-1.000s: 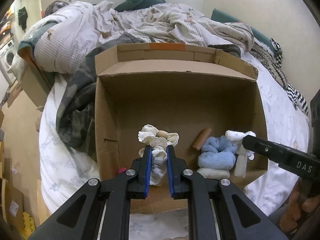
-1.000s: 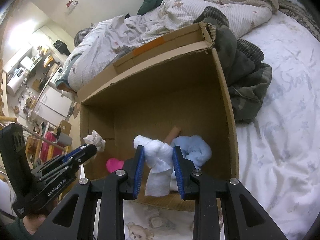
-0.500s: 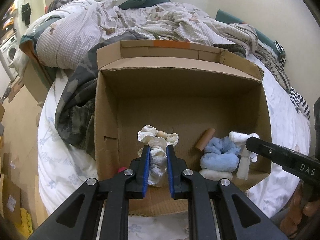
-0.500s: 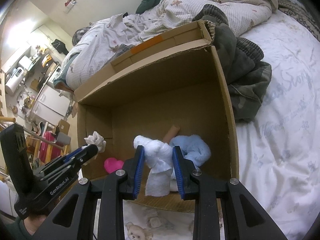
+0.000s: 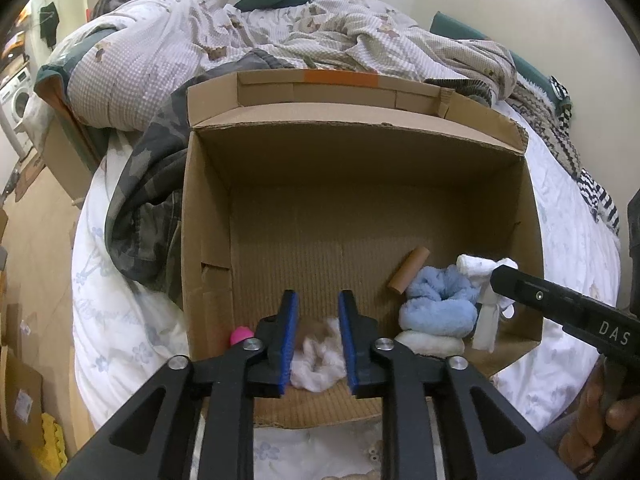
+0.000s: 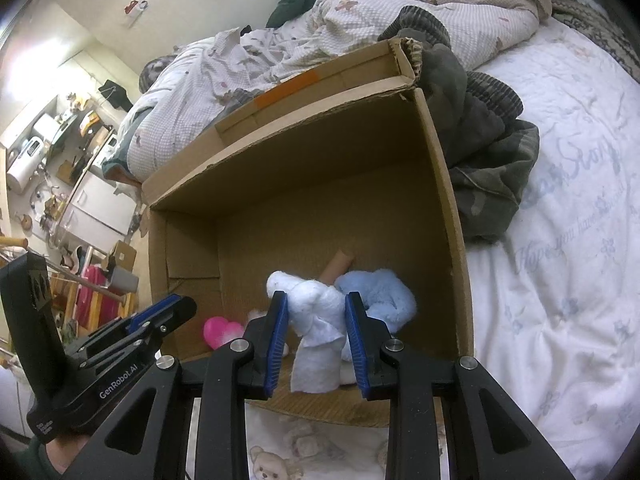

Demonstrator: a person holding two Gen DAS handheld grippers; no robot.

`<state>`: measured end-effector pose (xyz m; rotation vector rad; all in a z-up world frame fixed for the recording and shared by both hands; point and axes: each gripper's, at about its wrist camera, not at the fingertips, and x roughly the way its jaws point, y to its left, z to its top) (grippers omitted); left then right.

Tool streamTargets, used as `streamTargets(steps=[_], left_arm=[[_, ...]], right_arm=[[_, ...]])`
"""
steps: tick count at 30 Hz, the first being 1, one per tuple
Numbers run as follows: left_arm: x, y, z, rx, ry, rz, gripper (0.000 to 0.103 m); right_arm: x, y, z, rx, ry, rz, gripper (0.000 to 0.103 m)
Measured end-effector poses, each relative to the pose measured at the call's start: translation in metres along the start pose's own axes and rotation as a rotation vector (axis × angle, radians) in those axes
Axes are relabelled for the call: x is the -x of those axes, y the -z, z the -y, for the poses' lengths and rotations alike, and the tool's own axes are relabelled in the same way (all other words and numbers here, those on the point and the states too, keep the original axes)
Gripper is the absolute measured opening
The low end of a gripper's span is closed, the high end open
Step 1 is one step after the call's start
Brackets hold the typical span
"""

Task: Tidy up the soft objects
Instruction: 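Open both grippers to drop the cream scrunchie and white cloth in the box, then withdraw both grippers from the box toward the remaining items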

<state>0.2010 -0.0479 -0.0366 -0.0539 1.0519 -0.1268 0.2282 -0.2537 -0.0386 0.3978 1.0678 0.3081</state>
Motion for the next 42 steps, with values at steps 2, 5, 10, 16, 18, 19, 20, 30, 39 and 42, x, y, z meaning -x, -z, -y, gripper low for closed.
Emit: streamTargets(steps=[2, 5, 10, 16, 18, 19, 20, 30, 39, 42], left_arm=[[0.000, 0.000, 0.000, 0.002, -0.003, -0.002, 0.042], [0.003, -0.001, 0.000, 0.008, -0.015, 0.013, 0.062], [0.004, -0.001, -0.001, 0.016, -0.014, 0.015, 0.062], [0.003, -0.001, -0.001, 0.018, -0.016, 0.009, 0.062], [0.003, -0.001, -0.002, 0.017, -0.016, 0.007, 0.062], [0.003, -0.001, -0.001, 0.015, -0.017, 0.007, 0.062], [0.003, -0.001, -0.001, 0.015, -0.017, 0.007, 0.062], [0.008, 0.004, -0.005, 0.031, -0.025, 0.006, 0.062], [0.030, 0.015, -0.009, 0.036, -0.036, 0.036, 0.062], [0.038, 0.019, -0.010, 0.034, -0.038, 0.046, 0.062]], right_arm=[[0.000, 0.000, 0.000, -0.002, -0.002, 0.002, 0.030], [0.000, 0.000, 0.000, -0.004, -0.010, 0.009, 0.031], [0.000, 0.000, 0.004, -0.032, -0.020, 0.009, 0.069], [0.003, 0.000, 0.005, -0.037, -0.014, 0.019, 0.069], [0.003, 0.000, 0.006, -0.040, -0.010, 0.016, 0.069], [0.003, 0.000, 0.006, -0.041, -0.007, 0.016, 0.069], [0.003, 0.000, 0.006, -0.041, -0.004, 0.017, 0.069], [0.008, 0.005, 0.002, -0.042, 0.011, 0.023, 0.069], [0.018, 0.015, 0.003, -0.059, 0.024, 0.027, 0.069], [0.024, 0.020, 0.002, -0.059, 0.032, 0.029, 0.069]])
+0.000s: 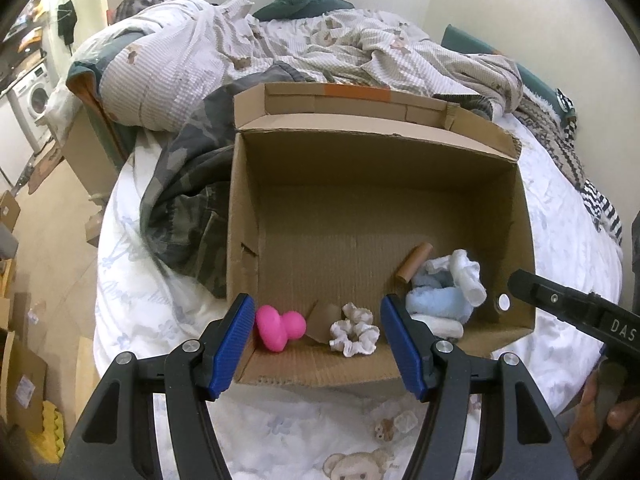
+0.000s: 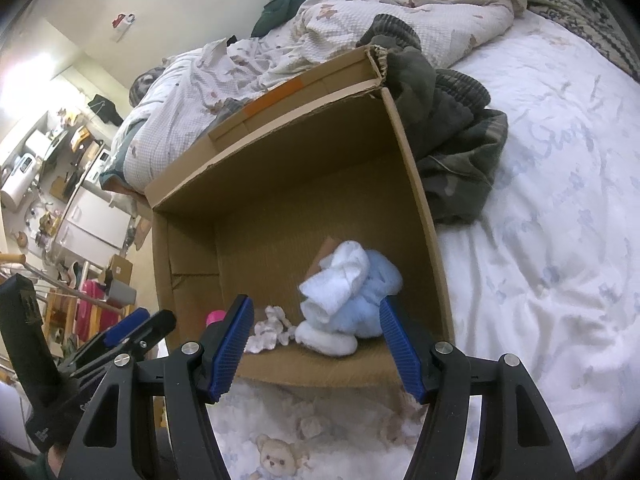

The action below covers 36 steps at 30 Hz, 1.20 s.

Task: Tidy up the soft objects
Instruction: 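Withdraw both grippers from the box toward the remaining items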

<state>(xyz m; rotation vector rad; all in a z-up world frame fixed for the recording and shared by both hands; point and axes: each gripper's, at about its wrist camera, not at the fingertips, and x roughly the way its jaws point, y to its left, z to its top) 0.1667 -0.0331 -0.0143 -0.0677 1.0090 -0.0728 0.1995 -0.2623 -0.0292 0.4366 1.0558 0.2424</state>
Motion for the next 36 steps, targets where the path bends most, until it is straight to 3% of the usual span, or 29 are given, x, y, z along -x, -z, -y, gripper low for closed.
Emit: streamTargets(steps=[16, 24, 30, 36], left_arm=[[0.019, 0.043, 0.007, -0.023, -0.016, -0.012, 0.062], [0.014, 0.069, 0.011, -0.068, -0.033, -0.055, 0.062], [0.005, 0.074, 0.010, 0.003, -0.032, -0.087, 0.062], [0.000, 0.079, 0.015, -0.012, -0.031, -0.103, 0.062]], right_arm=[[0.022, 0.042, 0.011, 0.030, 0.069, -0.029, 0.069], [0.027, 0.059, 0.030, 0.005, 0.080, -0.084, 0.070], [0.015, 0.061, 0.041, -0.044, 0.084, -0.137, 0.073], [-0.005, 0.065, 0.046, -0.058, 0.105, -0.212, 0.073]])
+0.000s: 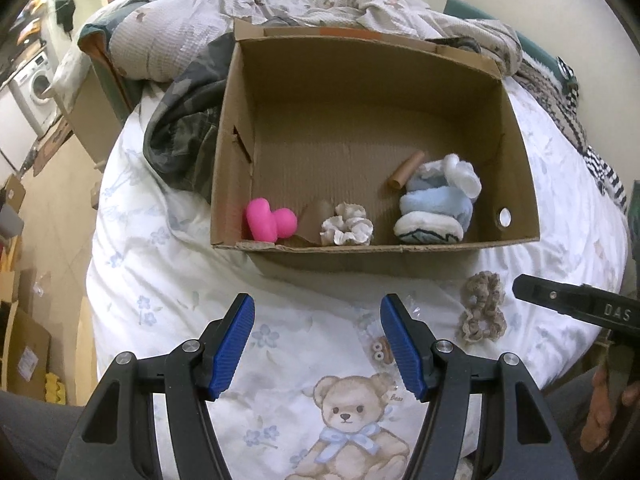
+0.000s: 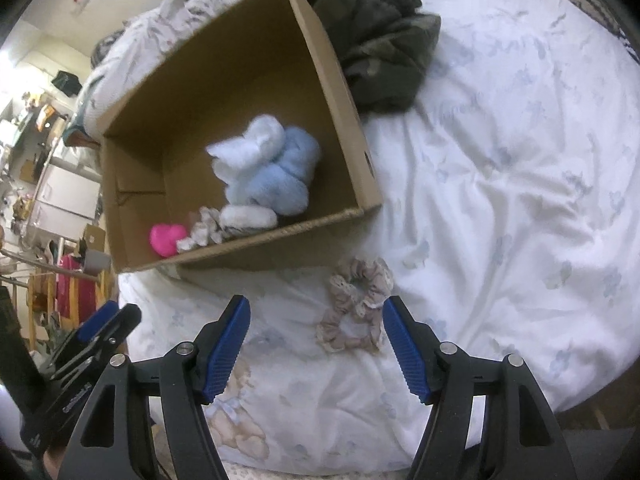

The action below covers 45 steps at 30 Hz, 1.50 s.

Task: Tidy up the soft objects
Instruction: 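Withdraw both grippers from the box toward the remaining items, then grasp the beige lace scrunchie with the right gripper while the left grasps the plastic bag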

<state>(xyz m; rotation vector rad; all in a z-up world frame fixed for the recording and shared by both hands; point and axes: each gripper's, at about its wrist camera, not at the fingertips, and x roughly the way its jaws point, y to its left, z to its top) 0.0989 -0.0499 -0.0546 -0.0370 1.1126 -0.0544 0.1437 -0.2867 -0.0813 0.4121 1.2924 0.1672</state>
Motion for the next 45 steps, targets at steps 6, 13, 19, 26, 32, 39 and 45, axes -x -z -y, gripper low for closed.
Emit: streamTargets(steps=[6, 13, 19, 26, 32, 39, 45], left_arm=[[-0.006, 0.001, -0.006, 0.023, -0.002, -0.018, 0.062], [-0.008, 0.002, -0.015, 0.052, 0.003, -0.034, 0.062], [-0.012, 0.004, -0.018, 0.064, 0.006, -0.049, 0.062], [-0.022, 0.006, -0.004, 0.032, 0.016, -0.061, 0.062], [-0.034, 0.010, 0.007, 0.047, 0.060, -0.094, 0.062], [-0.059, 0.017, 0.034, 0.003, 0.147, -0.150, 0.062], [-0.083, 0.028, 0.066, -0.121, 0.136, -0.214, 0.062]], right_arm=[[-0.020, -0.001, 0.012, -0.070, 0.007, -0.074, 0.073], [-0.041, -0.007, 0.004, -0.071, 0.045, -0.136, 0.073], [-0.077, -0.009, -0.009, 0.035, 0.262, -0.213, 0.073], [-0.074, -0.011, -0.014, 0.079, 0.293, -0.186, 0.027], [-0.049, -0.016, -0.016, 0.072, 0.251, -0.125, 0.022], [-0.013, -0.013, -0.019, 0.060, 0.150, -0.035, 0.022], [-0.005, -0.009, -0.024, 0.073, 0.130, -0.016, 0.022]])
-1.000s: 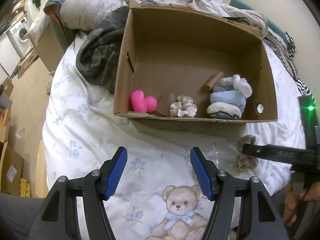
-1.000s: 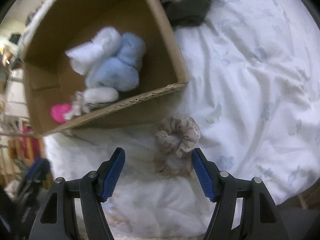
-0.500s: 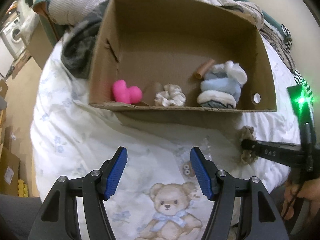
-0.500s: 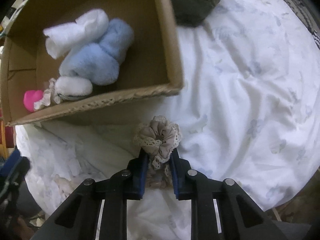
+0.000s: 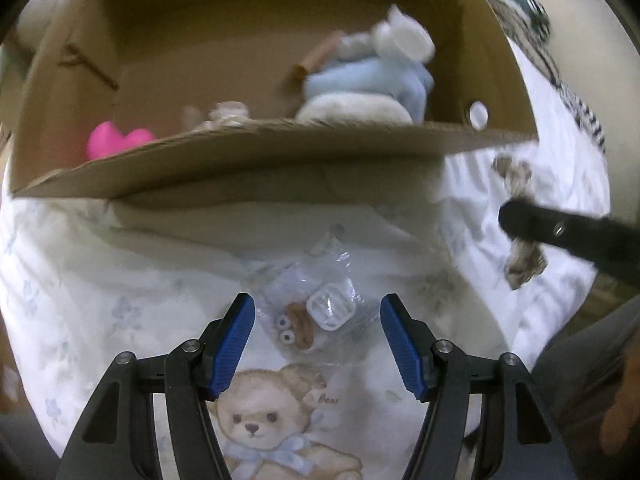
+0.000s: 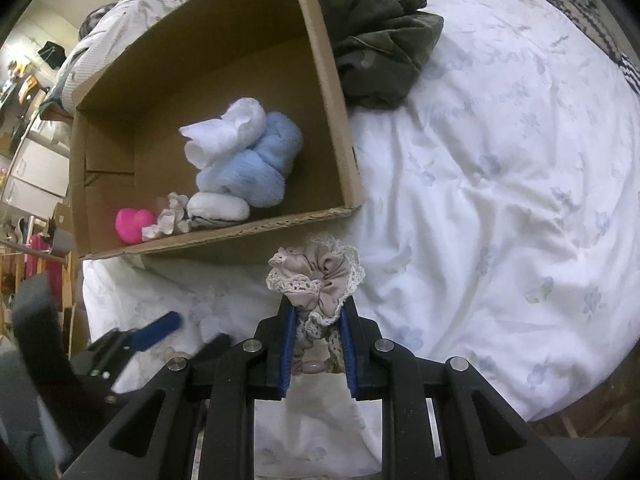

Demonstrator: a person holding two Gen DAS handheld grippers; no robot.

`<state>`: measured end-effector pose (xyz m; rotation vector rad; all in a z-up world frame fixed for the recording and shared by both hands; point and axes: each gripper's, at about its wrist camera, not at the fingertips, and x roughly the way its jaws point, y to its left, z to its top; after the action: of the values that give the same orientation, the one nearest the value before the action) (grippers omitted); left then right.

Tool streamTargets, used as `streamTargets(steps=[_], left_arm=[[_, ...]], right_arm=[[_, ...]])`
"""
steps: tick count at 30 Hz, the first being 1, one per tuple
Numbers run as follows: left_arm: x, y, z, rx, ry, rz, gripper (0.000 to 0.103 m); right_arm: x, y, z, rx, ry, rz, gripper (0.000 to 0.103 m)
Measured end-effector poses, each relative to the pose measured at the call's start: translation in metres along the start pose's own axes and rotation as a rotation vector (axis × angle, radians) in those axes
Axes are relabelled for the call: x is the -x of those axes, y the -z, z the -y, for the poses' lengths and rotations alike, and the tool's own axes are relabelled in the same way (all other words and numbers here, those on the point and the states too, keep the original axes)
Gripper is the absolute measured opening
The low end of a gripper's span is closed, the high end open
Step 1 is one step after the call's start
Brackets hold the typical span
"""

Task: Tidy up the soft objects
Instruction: 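Grasp the beige lace scrunchie with the right gripper while the left grasps the plastic bag, then carry the lace scrunchie and plastic bag over the box with both grippers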

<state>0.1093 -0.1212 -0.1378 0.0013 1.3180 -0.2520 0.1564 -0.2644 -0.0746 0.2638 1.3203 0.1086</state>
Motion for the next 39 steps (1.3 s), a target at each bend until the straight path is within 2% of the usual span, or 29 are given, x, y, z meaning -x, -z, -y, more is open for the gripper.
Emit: streamTargets(steps=[3, 7, 10, 13, 21, 28, 35, 39], left_arm=[[-0.007, 0.001, 0.002, -0.009, -0.026, -0.010, 0.062], [-0.007, 0.002, 0.004, -0.031, -0.056, -0.008, 0.041], [-0.006, 0.002, 0.000, -0.013, -0.043, -0.018, 0.037], [-0.002, 0.002, -0.005, -0.003, -0.047, -0.025, 0.037], [0.020, 0.004, -0.036, 0.091, -0.146, 0.025, 0.036], [0.046, 0.011, -0.061, 0.157, -0.196, 0.069, 0.036], [0.097, 0.024, -0.061, 0.181, -0.239, 0.177, 0.036], [0.131, 0.023, -0.057, 0.176, -0.252, 0.248, 0.036]], right_arm=[[-0.003, 0.000, -0.002, 0.011, 0.003, 0.002, 0.022], [-0.009, 0.006, 0.005, 0.029, 0.005, -0.004, 0.022], [-0.007, 0.007, 0.003, 0.047, 0.002, -0.003, 0.022], [-0.006, 0.007, -0.001, 0.067, -0.001, -0.002, 0.022], [-0.002, 0.010, -0.011, 0.110, -0.023, -0.003, 0.022], [0.003, 0.014, -0.033, 0.164, -0.074, -0.009, 0.022], [0.006, 0.021, -0.059, 0.232, -0.143, -0.026, 0.022], [0.022, 0.022, -0.066, 0.258, -0.196, 0.012, 0.022]])
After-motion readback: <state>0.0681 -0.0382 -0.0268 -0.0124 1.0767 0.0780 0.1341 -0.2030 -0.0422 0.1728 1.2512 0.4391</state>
